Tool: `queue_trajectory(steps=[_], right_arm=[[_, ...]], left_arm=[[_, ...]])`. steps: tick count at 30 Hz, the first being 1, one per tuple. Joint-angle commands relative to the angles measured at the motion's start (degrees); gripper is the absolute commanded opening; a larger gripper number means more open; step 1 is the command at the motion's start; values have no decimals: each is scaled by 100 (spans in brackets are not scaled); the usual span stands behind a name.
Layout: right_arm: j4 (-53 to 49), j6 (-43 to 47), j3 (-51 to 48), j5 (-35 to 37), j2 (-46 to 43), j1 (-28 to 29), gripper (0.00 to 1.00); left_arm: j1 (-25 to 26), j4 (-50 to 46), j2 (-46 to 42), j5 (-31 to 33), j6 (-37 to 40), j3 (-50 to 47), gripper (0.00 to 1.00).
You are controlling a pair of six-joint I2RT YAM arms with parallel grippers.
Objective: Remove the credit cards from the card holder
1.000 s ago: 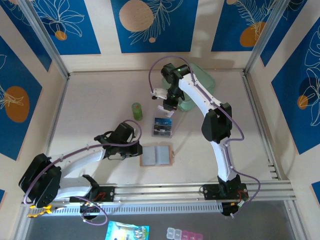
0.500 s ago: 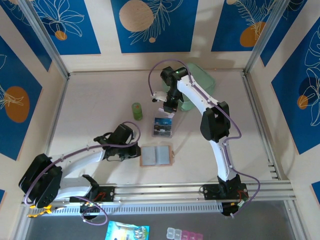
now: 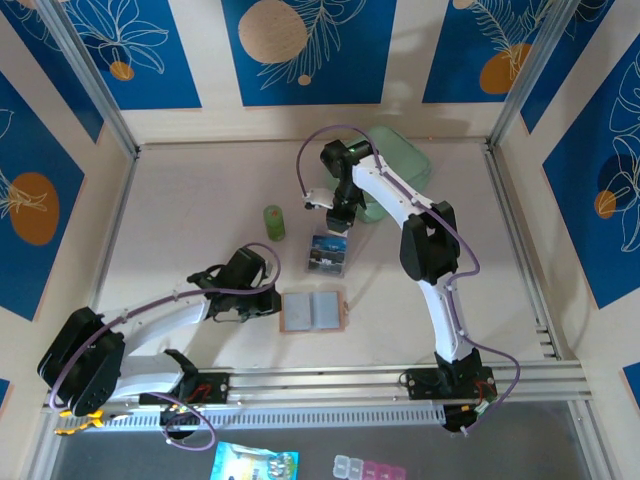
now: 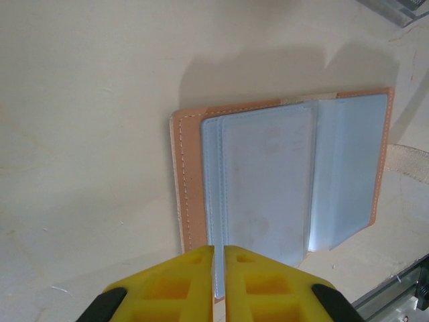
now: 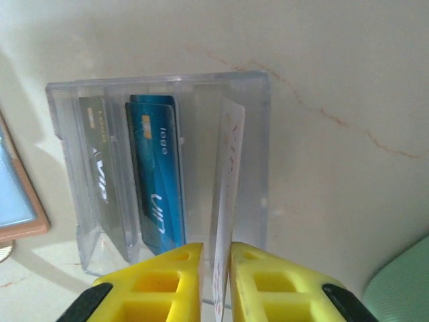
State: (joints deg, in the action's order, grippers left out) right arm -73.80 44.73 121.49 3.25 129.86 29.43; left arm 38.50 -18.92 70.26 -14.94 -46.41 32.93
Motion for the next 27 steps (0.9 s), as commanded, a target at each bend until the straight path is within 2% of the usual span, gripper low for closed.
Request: queue_trajectory(steps=[1, 6, 15, 22, 27], right_arm=[[221, -153, -153, 117, -451, -34, 20], [765, -467, -628, 326, -831, -34, 20], [1992, -1665, -1920, 322, -1606, -21, 19], [2825, -3198, -3059, 238, -2336, 132, 18], [3574, -4965, -4127, -376, -3026, 162, 18]], left_arm=[[-63, 21, 53, -88, 10, 30, 11], [-62, 119, 105, -123, -32, 30, 11], [-63, 516, 457, -387, -143, 143, 11], [-67, 608, 558, -393, -131, 179, 11], [-69, 692, 620, -345, -146, 189, 9]])
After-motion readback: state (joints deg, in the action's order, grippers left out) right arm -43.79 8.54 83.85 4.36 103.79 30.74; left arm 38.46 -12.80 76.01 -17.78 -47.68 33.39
